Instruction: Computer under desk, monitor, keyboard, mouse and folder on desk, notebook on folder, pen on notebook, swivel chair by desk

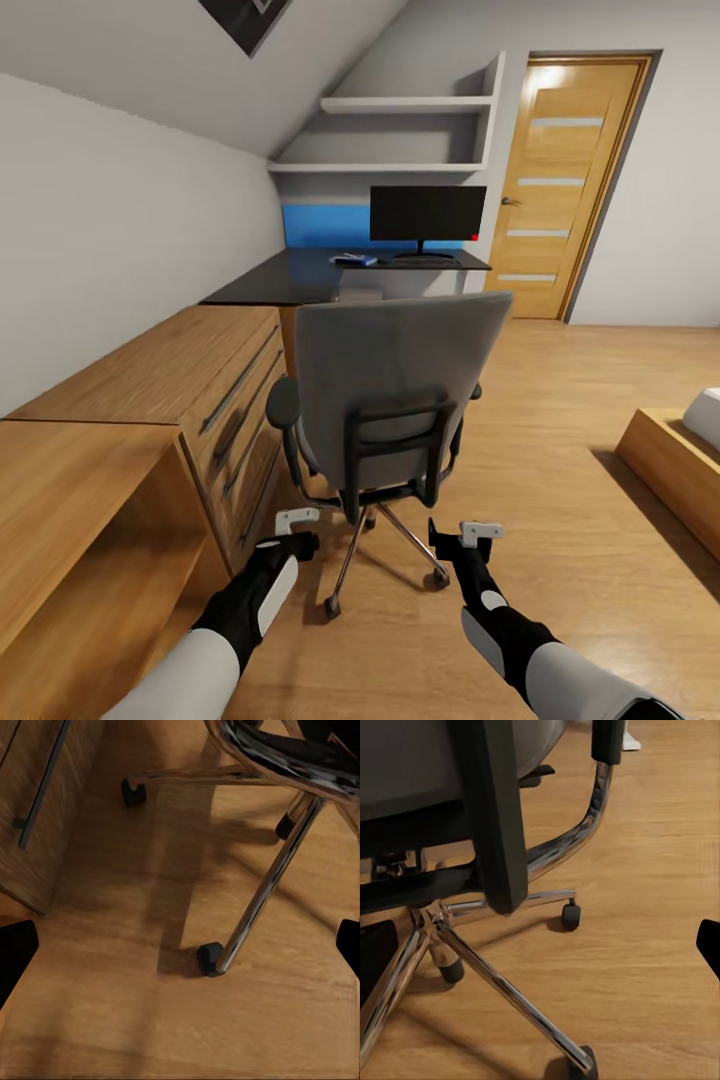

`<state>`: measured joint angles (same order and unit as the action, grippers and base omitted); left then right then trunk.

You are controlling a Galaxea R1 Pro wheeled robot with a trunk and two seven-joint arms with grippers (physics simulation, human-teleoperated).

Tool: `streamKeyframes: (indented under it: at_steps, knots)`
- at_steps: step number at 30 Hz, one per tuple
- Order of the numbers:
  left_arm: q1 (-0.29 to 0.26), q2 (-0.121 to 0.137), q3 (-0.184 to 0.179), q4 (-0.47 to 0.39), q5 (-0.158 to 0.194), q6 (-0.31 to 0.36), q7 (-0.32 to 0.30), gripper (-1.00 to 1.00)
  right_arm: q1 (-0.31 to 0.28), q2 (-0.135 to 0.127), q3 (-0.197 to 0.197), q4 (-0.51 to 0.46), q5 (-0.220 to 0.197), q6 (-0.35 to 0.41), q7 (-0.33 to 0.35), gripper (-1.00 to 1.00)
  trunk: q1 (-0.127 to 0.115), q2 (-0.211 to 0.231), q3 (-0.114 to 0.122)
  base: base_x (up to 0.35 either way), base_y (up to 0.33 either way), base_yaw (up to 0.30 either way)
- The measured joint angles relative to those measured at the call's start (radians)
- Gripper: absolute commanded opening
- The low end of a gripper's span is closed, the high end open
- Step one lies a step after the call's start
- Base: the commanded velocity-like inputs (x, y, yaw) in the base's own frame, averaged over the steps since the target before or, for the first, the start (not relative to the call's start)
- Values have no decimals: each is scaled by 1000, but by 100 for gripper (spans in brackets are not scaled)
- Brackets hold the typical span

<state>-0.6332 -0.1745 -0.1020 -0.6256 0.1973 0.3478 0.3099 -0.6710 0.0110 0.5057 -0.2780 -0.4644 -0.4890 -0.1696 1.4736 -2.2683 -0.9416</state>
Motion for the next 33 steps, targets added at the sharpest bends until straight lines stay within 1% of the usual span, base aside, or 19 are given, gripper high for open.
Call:
streamKeyframes:
  at_steps: [3,6,13,14,16,17,19,22,26,33]
  knots:
    - [0,0,2,7,0,10,-1,100,0,3,0,0,7,-1,-2,100,12,-21,-9,0,0,0]
    - [0,0,2,13,0,15,-1,100,0,4,-2,-2,4,3,-8,100,23,-42,-19,0,0,0]
    - [0,0,2,43,-2,10,-2,100,0,5,-3,0,9,0,-8,100,23,-42,-19,4,0,0]
    - [0,0,2,60,-3,2,-2,100,0,7,-1,0,9,1,-8,100,23,-42,-19,34,0,0]
    - [0,0,1,62,-3,1,-2,100,0,11,-1,0,10,0,-8,100,23,-42,-19,49,0,0]
    - [0,0,1,63,-4,1,-2,100,1,18,-1,2,11,-2,-8,100,23,-42,-19,64,0,0]
    - [0,0,1,64,-4,0,-2,100,1,24,-2,6,12,-4,-8,100,23,-42,-19,81,0,0]
    - [0,0,1,64,-4,-3,-2,100,1,28,-2,12,12,-5,-8,100,23,-42,-19,200,0,0]
    - [0,0,1,66,-4,-39,-2,100,1,32,-2,15,12,-7,-8,100,23,-42,-19,289,0,0]
    - [0,0,0,67,-3,-53,-2,100,1,31,-2,15,12,-7,-8,100,23,-42,-19,313,-12,-71]
